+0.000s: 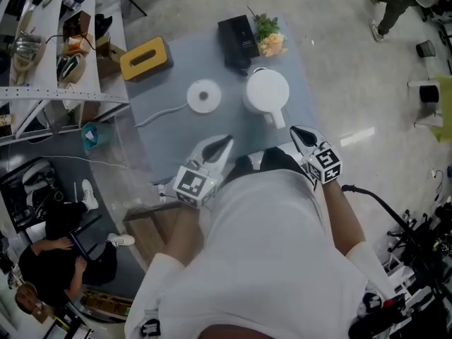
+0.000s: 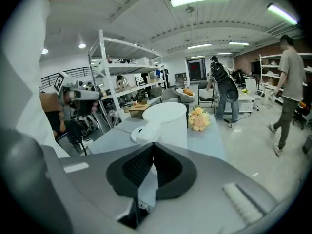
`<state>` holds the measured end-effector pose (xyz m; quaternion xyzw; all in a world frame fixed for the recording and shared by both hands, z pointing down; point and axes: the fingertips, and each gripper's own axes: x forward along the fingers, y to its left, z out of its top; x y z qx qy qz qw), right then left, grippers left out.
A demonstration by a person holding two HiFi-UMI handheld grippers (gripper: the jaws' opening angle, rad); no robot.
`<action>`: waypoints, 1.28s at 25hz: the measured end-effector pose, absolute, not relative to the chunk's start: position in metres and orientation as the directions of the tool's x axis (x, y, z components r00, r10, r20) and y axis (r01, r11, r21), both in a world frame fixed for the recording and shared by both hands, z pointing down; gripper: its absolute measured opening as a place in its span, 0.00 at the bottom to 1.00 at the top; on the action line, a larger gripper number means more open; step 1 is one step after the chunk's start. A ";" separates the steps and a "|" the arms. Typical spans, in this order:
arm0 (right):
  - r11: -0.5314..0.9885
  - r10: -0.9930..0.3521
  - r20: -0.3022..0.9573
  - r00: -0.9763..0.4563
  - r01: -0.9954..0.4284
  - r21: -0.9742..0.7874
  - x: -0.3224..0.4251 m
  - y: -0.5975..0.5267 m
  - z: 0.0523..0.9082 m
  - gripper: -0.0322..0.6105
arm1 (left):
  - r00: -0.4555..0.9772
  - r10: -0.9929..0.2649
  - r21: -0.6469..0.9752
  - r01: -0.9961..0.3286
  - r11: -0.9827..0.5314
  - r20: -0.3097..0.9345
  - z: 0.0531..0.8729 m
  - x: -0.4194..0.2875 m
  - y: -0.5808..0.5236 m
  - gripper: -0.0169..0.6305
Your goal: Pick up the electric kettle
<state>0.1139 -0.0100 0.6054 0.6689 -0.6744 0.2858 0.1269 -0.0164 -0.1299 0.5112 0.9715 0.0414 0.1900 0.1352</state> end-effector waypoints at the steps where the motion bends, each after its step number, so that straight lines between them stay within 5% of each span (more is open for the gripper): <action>1: -0.073 -0.831 0.552 -0.062 -0.973 -0.220 0.113 -0.010 0.603 0.06 | 0.921 0.141 0.279 0.037 -0.959 0.362 0.514 -0.020 -0.127 0.03; 11: -0.027 -0.847 0.524 -0.090 -0.977 -0.213 0.104 -0.009 0.576 0.06 | 0.910 0.084 0.253 -0.024 -0.967 0.407 0.522 -0.043 -0.104 0.03; 32: 0.175 -0.846 0.476 -0.240 -0.969 -0.176 0.044 0.106 0.514 0.06 | 0.949 -0.118 0.197 -0.181 -0.963 0.294 0.464 -0.066 0.042 0.03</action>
